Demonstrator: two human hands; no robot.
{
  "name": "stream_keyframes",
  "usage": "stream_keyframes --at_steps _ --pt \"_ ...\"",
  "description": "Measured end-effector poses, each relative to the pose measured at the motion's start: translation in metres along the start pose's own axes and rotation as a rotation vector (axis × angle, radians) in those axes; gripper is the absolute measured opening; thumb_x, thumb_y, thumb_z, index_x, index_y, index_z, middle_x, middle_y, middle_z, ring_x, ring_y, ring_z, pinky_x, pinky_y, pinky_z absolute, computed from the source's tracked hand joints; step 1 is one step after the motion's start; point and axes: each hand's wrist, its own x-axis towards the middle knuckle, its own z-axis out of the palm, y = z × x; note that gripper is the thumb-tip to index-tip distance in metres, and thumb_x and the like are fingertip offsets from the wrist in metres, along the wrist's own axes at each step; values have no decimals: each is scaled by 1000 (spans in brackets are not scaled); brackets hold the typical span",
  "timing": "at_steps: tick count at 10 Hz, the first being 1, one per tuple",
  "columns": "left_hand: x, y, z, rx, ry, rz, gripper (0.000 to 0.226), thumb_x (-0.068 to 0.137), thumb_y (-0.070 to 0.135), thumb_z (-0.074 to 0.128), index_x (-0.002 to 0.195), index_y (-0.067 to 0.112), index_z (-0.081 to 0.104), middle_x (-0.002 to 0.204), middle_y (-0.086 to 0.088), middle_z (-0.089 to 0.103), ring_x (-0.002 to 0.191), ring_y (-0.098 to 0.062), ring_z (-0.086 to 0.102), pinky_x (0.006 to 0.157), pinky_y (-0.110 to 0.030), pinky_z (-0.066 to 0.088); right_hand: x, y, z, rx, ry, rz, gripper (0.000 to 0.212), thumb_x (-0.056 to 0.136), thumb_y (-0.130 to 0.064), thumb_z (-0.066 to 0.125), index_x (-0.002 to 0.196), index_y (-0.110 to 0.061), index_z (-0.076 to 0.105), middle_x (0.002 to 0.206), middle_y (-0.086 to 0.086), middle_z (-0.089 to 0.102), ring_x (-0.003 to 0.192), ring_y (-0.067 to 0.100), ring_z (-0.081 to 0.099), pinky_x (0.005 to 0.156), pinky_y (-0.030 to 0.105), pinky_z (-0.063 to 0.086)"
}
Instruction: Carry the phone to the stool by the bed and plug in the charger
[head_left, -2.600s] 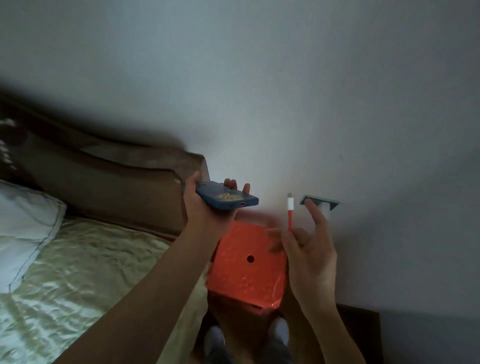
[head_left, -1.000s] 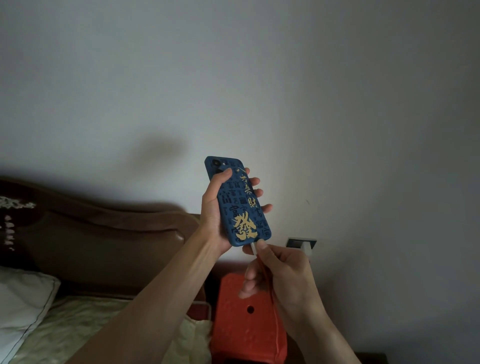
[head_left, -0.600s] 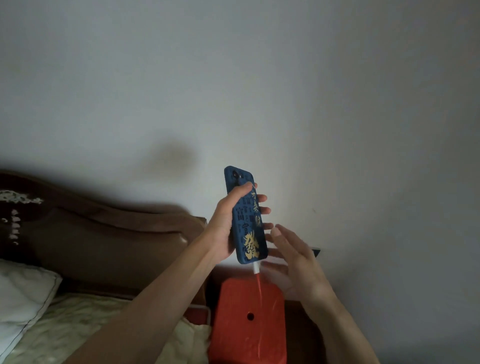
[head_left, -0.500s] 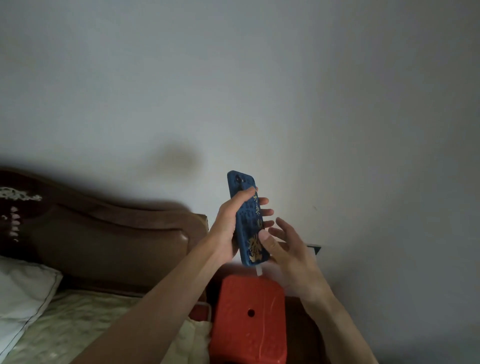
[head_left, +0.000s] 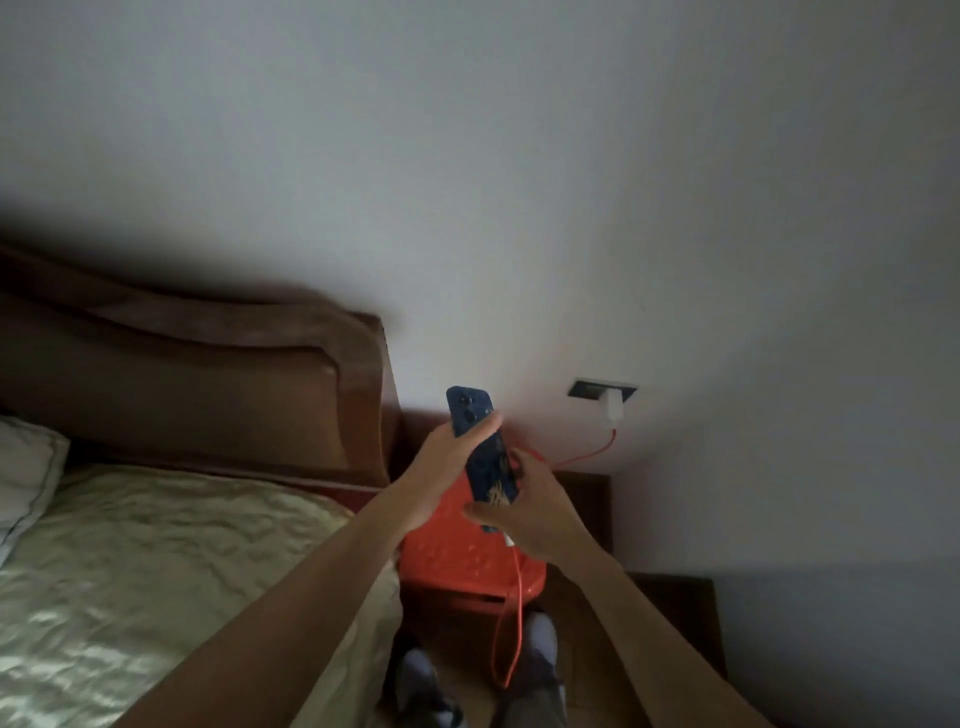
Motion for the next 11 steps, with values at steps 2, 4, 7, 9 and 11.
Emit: stream_keyframes --at_steps 2,4,7,9,11 --pt "29 -87 -36 248 118 -232 58 89 26 61 140 6 41 139 -18 51 128 -29 49 109 -43 36 68 85 45 -211 -47 286 99 56 -57 78 135 -14 39 127 10 53 111 33 59 88 49 54" --pt "44 -164 -55 243 242 -316 42 89 19 61 128 9 54 123 -13 62 113 -25 59 105 -42 41 130 170 100 -429 -62 357 98 64 -55 77 139 -12 29 135 13 42 127 33 43 95 45 46" --pt "75 -235 -58 411 309 -270 32 89 17 60 121 12 58 114 -5 65 98 -14 59 82 -25 46 158 239 165 -619 80 271 89 68 -48 73 135 -9 30 126 15 42 119 32 44 80 43 54" --pt "84 -241 -58 413 368 -231 28 85 18 63 113 12 63 105 -4 68 93 -16 63 85 -29 47 165 257 189 -780 164 278 114 65 -63 75 142 5 25 134 20 42 123 34 43 104 41 40" --pt "66 -238 -64 429 377 -210 26 84 13 63 110 10 61 101 -10 69 94 -21 64 88 -37 50 162 246 182 -667 36 380 110 83 -52 68 150 7 4 158 26 13 146 37 18 113 39 31"
